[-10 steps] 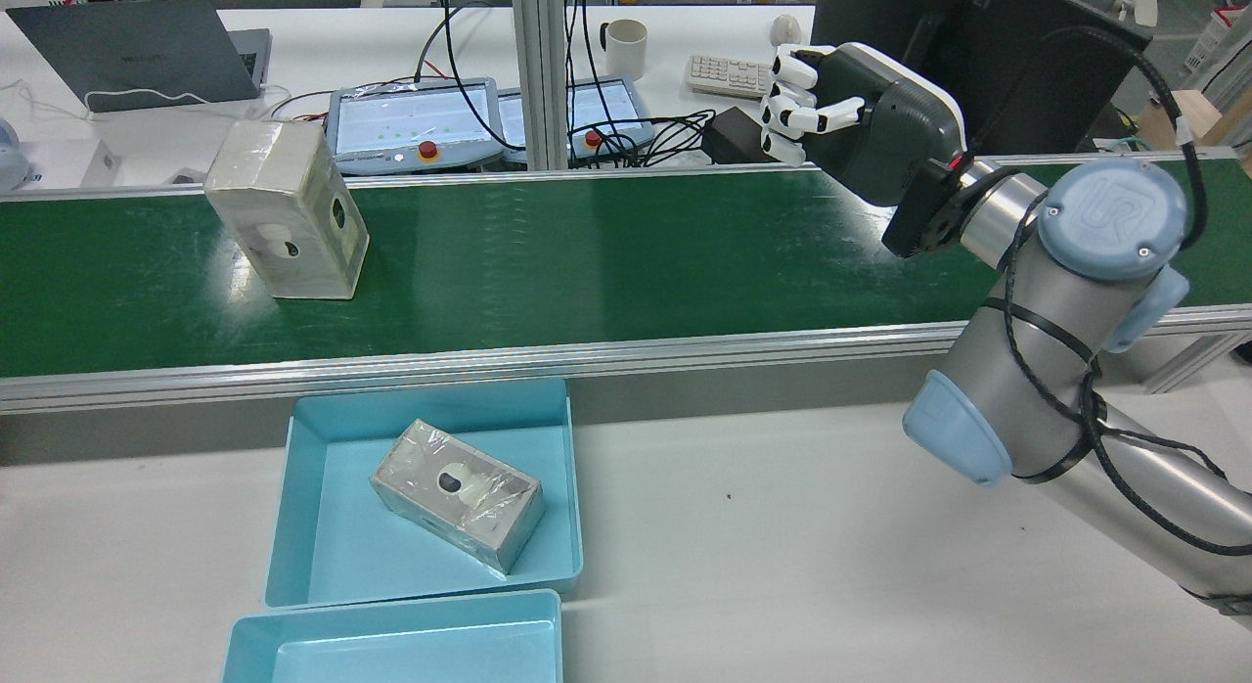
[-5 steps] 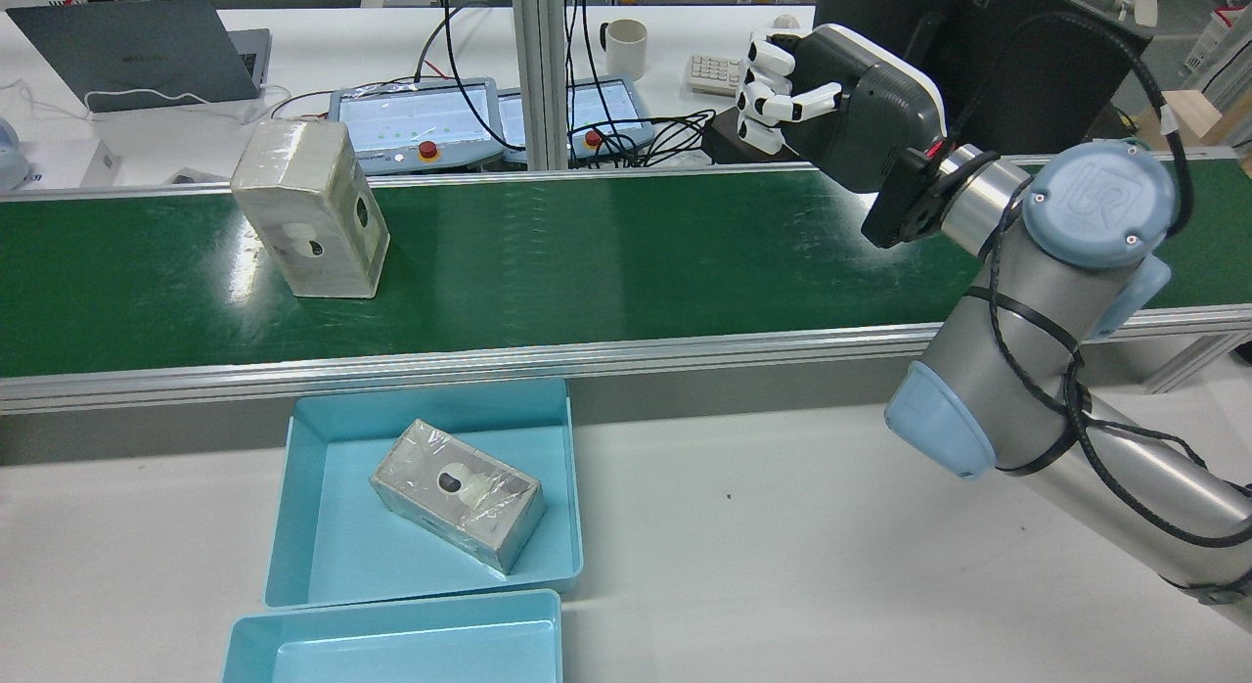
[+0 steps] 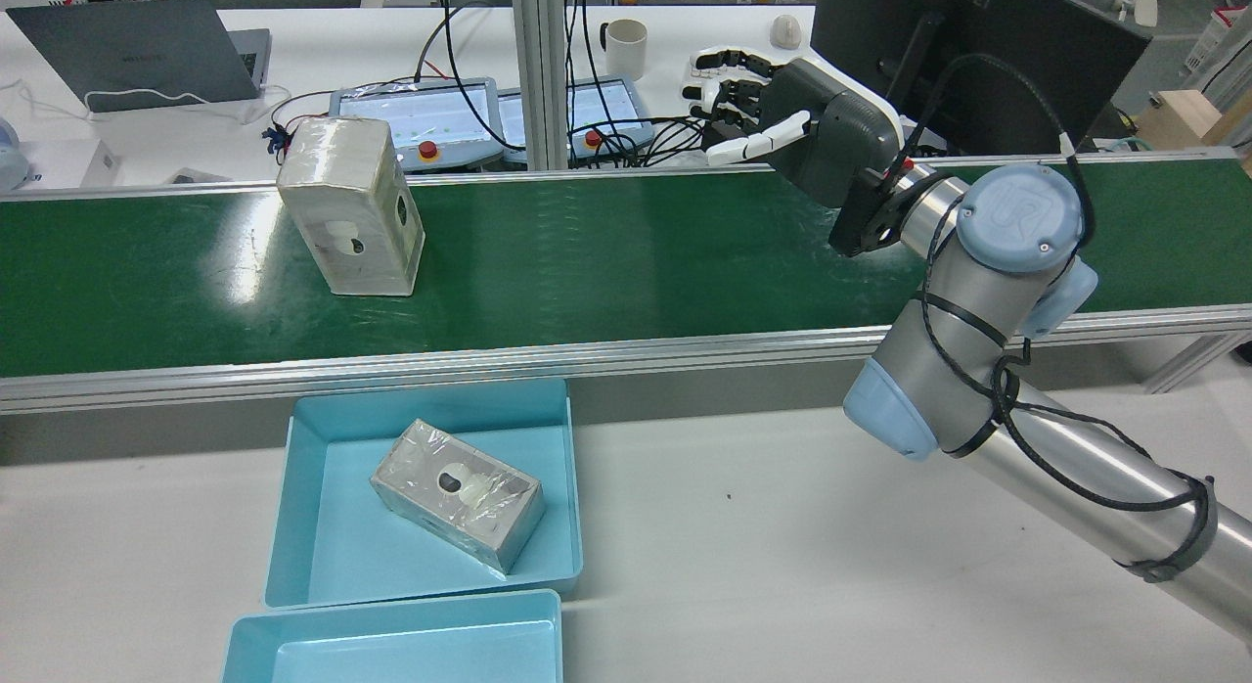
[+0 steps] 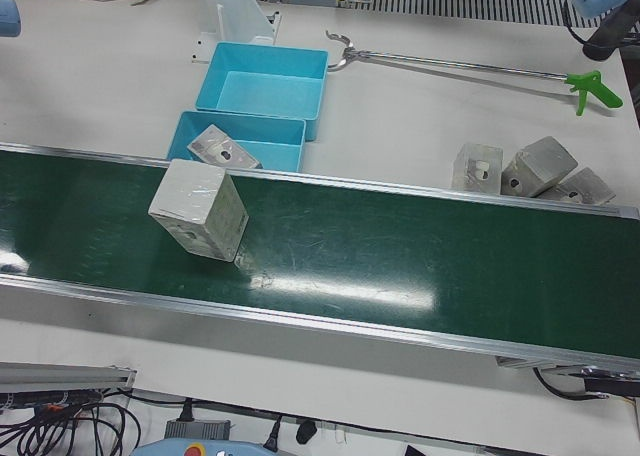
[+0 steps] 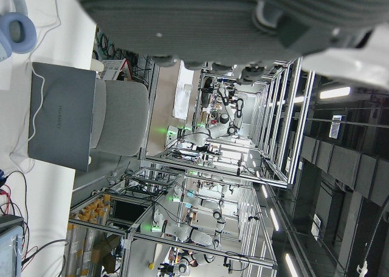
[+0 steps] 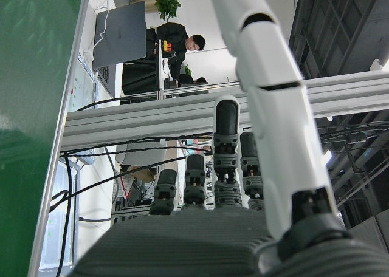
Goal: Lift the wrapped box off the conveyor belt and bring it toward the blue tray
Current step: 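Move the open right hand toward the approaching white wrapped box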
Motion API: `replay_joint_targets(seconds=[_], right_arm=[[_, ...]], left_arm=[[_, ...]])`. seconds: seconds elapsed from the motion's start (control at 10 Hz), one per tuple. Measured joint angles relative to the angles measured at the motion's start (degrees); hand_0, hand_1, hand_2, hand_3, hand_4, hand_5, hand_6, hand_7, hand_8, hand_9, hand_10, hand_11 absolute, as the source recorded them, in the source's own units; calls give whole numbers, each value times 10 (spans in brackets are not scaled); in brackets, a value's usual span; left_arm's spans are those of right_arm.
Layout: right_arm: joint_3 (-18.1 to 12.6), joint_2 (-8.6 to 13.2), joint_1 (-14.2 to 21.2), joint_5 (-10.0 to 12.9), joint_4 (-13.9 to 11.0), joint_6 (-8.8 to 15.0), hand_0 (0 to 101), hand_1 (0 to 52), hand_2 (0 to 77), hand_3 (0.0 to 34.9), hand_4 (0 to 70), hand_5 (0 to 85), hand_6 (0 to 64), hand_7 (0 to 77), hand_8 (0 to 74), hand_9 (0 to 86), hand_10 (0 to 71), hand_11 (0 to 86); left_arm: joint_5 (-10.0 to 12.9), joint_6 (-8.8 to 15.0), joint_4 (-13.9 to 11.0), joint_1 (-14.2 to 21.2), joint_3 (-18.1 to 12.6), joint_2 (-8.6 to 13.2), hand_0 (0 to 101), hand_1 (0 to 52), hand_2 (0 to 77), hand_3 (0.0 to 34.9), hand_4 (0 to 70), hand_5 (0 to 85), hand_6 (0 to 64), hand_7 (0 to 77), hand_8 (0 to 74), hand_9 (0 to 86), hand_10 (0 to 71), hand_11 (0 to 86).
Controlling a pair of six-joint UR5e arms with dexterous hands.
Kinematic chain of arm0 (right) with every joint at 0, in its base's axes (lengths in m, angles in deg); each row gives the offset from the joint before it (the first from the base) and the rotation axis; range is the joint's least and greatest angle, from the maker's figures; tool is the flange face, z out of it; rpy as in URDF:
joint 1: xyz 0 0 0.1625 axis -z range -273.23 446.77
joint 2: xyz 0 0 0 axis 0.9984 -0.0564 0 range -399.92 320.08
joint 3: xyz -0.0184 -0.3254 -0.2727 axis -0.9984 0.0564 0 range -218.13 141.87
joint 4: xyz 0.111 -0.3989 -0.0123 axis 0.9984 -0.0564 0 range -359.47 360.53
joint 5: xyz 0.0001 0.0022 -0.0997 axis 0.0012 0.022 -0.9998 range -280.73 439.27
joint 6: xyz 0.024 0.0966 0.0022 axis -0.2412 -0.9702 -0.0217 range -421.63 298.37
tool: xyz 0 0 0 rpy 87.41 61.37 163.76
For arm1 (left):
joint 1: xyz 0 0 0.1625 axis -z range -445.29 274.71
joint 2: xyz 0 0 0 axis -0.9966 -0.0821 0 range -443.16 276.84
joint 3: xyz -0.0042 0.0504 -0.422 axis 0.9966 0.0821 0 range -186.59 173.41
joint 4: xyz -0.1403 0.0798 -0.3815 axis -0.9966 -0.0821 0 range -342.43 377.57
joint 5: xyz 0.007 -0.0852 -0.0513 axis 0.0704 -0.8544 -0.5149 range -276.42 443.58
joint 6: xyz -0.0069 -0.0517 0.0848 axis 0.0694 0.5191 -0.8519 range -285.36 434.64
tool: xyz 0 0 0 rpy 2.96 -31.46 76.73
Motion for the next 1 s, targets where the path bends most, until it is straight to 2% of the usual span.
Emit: replay_joint_targets(seconds=[0.1, 0.2, 0.3, 0.4, 0.5, 0.6, 0.7, 0.8, 0.9, 1.0], right_arm=[[11, 0, 6, 1, 19, 1, 538, 180, 109, 30, 120, 295, 355, 404, 104, 262, 5, 267], [17, 0, 14, 2, 30, 2, 507, 142, 38, 66, 120, 284, 180, 218, 0, 38, 0, 16], [20, 0, 22, 3, 35, 3, 497, 115, 16, 98, 115, 273, 33, 175, 0, 38, 0, 16], [20, 1, 28, 4, 37, 4, 497, 115, 16, 98, 115, 273, 33, 175, 0, 38, 0, 16], [19, 1, 34, 8, 39, 4, 496, 115, 16, 102, 115, 267, 55, 218, 0, 16, 0, 16], [18, 1, 37, 13, 39, 6, 485, 115, 16, 130, 115, 262, 49, 213, 0, 33, 0, 16], [17, 1, 39, 16, 39, 8, 484, 142, 44, 118, 93, 267, 49, 213, 0, 38, 0, 16], [17, 2, 40, 17, 39, 10, 484, 142, 44, 118, 93, 267, 49, 213, 0, 38, 0, 16], [17, 2, 42, 18, 40, 12, 489, 147, 104, 124, 104, 267, 49, 213, 0, 38, 0, 16], [16, 0, 43, 18, 40, 14, 500, 175, 114, 141, 115, 267, 49, 213, 0, 54, 0, 16]], left_arm=[[0, 0, 0, 0, 0, 0, 0, 0, 5, 0, 0, 11, 0, 0, 0, 0, 5, 0], [0, 0, 0, 0, 0, 0, 0, 0, 5, 0, 0, 11, 0, 0, 0, 0, 5, 0], [0, 0, 0, 0, 0, 0, 0, 0, 5, 0, 0, 11, 0, 0, 0, 0, 5, 0], [0, 0, 0, 0, 0, 0, 0, 0, 11, 0, 0, 11, 0, 0, 0, 0, 5, 0], [0, 0, 0, 0, 0, 0, 0, 0, 5, 0, 0, 11, 0, 0, 0, 0, 5, 0], [0, 0, 0, 0, 0, 0, 0, 0, 5, 0, 0, 11, 0, 5, 0, 0, 5, 0], [0, 0, 0, 0, 0, 0, 0, 0, 5, 0, 0, 11, 0, 5, 0, 0, 5, 0], [0, 0, 0, 0, 0, 0, 0, 0, 11, 0, 0, 11, 0, 0, 0, 0, 5, 0], [0, 0, 0, 0, 0, 0, 0, 0, 5, 0, 0, 11, 0, 0, 0, 0, 0, 0], [0, 0, 0, 0, 0, 0, 0, 0, 5, 0, 0, 11, 0, 5, 0, 0, 5, 0]])
